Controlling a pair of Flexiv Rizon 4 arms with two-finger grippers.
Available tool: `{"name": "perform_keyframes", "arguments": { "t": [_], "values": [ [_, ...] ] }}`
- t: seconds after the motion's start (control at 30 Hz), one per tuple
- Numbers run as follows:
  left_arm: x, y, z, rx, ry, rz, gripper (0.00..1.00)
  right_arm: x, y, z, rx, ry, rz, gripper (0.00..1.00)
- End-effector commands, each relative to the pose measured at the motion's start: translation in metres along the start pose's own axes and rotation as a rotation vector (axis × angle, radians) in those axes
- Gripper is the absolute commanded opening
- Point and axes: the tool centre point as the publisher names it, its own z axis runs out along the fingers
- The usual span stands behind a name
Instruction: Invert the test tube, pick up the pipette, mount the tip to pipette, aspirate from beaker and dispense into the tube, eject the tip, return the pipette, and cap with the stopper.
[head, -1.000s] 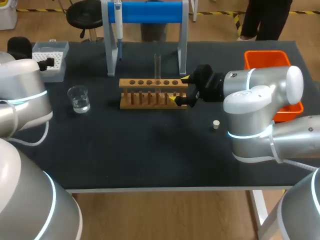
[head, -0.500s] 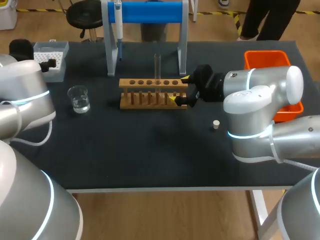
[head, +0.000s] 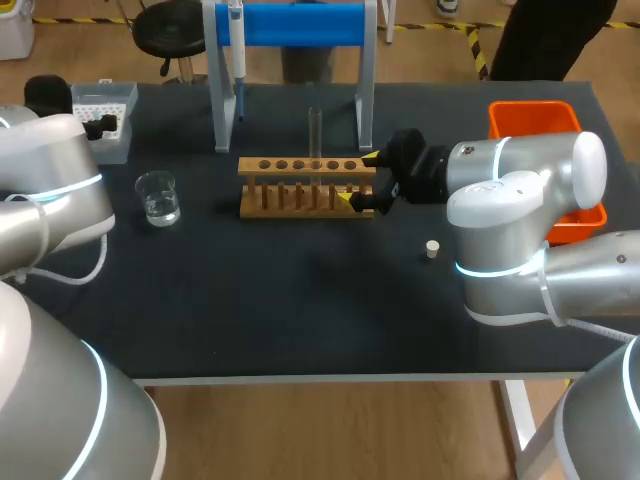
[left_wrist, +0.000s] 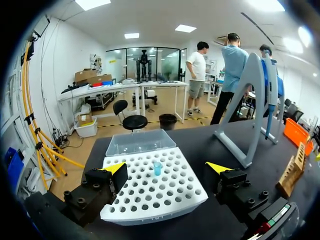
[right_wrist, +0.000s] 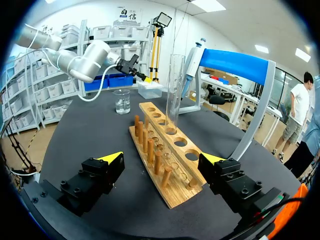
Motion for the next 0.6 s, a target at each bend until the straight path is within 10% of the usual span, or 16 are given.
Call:
{"name": "perform_keyframes", "arguments": {
  "t": [0.03,0.23,0.6],
  "values": [
    [-0.002,-0.0014,0.0083,-0.004,0.001,0.001,1.0,0.0005,-0.0006,0.0005,-0.002,-0.002,0.0,1.0],
    [-0.0023,-0.0021,0.0116,-0.009,0.001,0.006,0.69,0.0005,-0.0006,0.0005,-0.002,-0.002,0.0,1.0],
    [-0.0049,-0.0018,0.0175,-0.024,-0.004,0.011,0.65,0.0005,-0.0006,0.0005,-0.002,-0.002,0.0,1.0]
  ]
}}
